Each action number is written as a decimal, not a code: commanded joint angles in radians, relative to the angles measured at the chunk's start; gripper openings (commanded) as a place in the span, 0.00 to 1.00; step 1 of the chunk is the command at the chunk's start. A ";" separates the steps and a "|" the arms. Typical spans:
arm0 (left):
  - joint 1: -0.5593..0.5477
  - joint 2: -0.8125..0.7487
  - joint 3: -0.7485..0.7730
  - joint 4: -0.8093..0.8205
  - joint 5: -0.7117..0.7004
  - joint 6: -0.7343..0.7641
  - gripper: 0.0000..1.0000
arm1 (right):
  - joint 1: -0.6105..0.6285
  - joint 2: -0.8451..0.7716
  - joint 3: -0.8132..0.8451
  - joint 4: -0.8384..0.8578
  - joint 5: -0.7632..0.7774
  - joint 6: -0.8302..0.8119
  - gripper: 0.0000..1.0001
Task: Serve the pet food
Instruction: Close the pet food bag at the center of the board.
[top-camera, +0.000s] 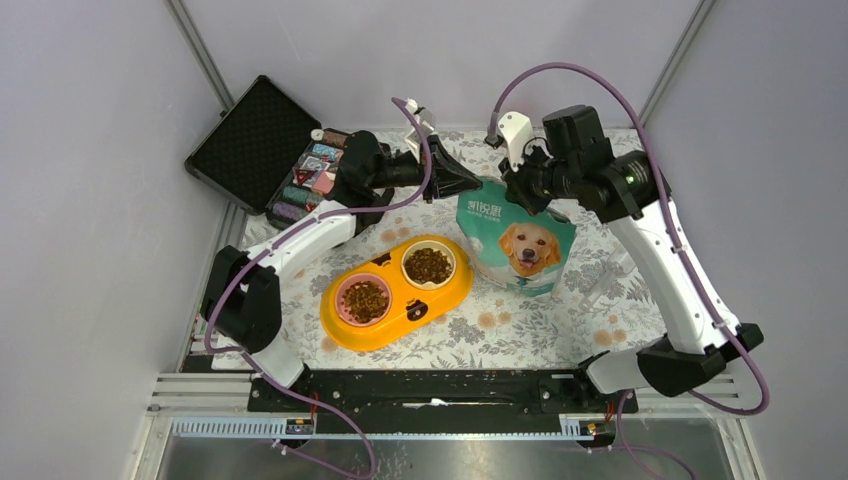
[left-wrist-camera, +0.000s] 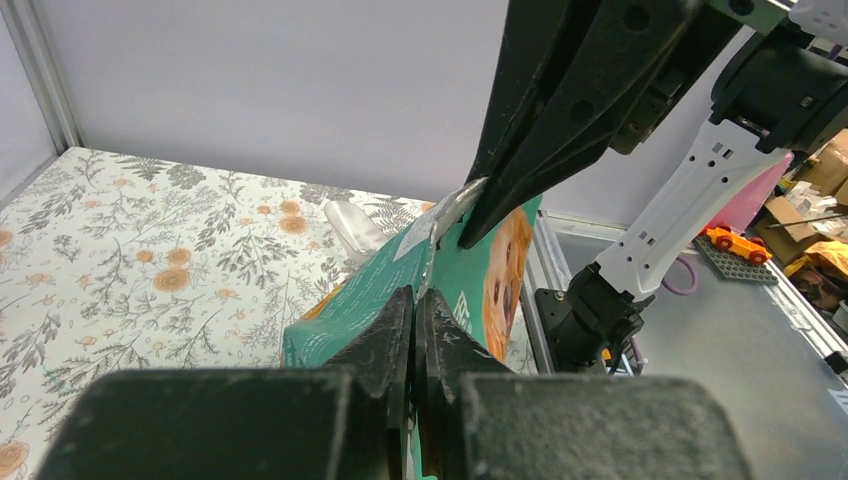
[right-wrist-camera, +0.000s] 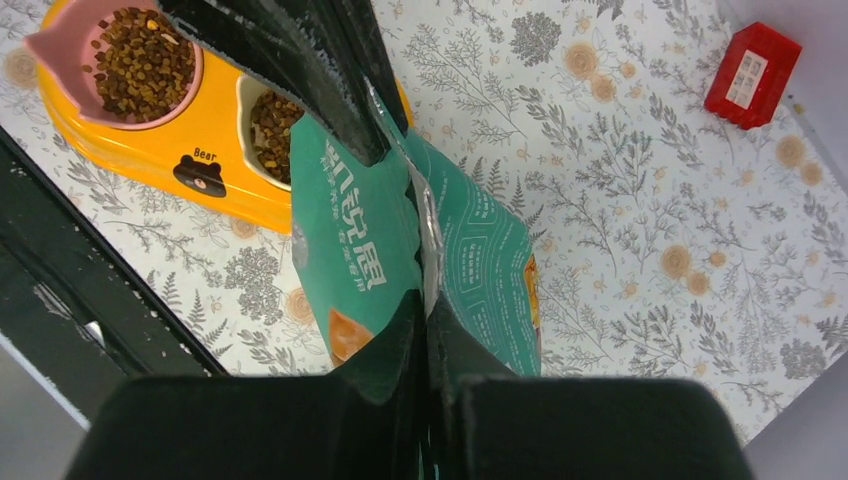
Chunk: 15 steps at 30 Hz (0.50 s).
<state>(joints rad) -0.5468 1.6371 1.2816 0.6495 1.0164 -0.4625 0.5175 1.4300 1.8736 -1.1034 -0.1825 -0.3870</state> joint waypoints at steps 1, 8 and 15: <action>0.046 -0.106 0.017 0.131 -0.046 0.031 0.00 | -0.006 -0.114 -0.085 -0.026 0.176 -0.060 0.00; 0.048 -0.109 0.016 0.134 -0.050 0.025 0.00 | -0.036 -0.205 -0.176 -0.026 0.239 -0.082 0.23; 0.051 -0.121 0.011 0.121 -0.050 0.036 0.00 | -0.078 -0.239 -0.188 -0.023 0.224 -0.082 0.00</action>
<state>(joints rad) -0.5499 1.6203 1.2678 0.6441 1.0157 -0.4480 0.4835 1.2167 1.6836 -1.0779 -0.0647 -0.4416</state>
